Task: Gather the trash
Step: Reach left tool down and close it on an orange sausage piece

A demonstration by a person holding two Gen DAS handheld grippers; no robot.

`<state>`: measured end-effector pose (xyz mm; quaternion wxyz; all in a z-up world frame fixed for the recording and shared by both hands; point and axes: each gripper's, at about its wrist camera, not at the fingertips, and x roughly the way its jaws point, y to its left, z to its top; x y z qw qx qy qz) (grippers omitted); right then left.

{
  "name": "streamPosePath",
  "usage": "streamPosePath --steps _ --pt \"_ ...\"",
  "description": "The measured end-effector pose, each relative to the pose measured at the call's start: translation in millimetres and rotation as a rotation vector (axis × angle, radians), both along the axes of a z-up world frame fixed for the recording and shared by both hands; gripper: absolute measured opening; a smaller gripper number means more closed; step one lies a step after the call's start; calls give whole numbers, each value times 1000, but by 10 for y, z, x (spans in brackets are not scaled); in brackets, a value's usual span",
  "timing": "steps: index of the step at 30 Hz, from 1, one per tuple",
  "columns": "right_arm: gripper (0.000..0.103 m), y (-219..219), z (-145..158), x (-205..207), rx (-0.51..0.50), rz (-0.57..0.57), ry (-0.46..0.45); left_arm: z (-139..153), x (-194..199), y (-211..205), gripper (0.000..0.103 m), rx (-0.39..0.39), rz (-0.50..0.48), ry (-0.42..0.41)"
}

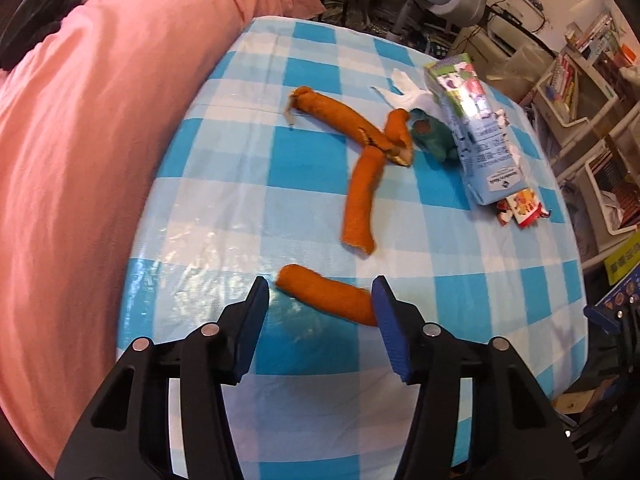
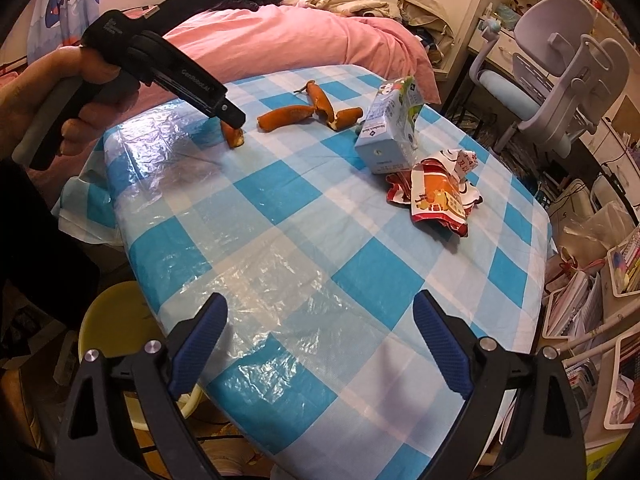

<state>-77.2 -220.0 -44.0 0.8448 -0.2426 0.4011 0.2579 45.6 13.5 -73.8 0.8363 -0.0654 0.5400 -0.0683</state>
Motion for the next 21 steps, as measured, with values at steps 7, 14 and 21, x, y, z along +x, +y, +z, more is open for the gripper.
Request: streamPosePath --steps 7,14,21 --pt "91 -12 -2 44 -2 -18 2 -21 4 -65 52 -16 3 -14" --pt "91 51 -21 42 -12 -1 5 -44 -28 -198 64 23 0 -41" --pt "91 38 21 16 6 -6 -4 -1 -117 -220 20 143 -171 -25"
